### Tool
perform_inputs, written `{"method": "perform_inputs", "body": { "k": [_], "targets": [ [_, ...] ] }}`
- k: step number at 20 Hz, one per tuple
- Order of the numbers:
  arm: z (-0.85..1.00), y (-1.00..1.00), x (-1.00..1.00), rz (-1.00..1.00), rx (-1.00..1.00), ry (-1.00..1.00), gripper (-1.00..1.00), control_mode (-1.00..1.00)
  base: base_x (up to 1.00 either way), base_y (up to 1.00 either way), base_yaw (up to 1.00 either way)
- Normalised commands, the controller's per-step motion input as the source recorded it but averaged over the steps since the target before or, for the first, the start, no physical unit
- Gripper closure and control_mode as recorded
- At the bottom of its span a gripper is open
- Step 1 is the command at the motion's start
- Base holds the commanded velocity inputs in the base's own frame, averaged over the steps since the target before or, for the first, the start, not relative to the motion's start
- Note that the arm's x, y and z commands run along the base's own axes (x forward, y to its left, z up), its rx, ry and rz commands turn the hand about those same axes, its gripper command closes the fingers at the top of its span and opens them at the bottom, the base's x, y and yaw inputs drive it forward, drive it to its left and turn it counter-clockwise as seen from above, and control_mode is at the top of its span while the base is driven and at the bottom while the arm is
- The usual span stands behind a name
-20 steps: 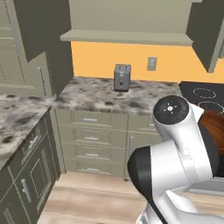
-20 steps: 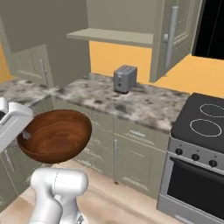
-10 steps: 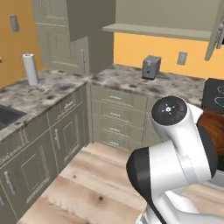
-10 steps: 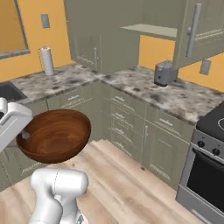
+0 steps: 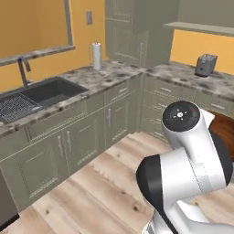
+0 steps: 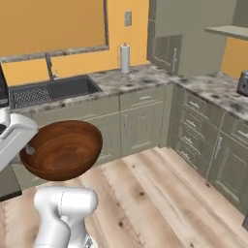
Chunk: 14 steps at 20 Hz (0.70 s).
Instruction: Pick up the bowls from the cabinet and place each bowl in front of a stool on the dining counter.
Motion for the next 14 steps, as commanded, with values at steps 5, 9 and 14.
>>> {"method": "perform_inputs", "body": {
  "k": [5,9,14],
  "targets": [
    [0.00,0.00,0.00,0.00,0.00,0.00,1.00,1.00,-0.89,1.00,0.22],
    [0.00,0.00,0.00,0.00,0.00,0.00,1.00,1.00,-0.59,1.00,0.06],
    [0.00,0.00,0.00,0.00,0.00,0.00,1.00,1.00,-0.23,1.00,0.03]
  ]
}}
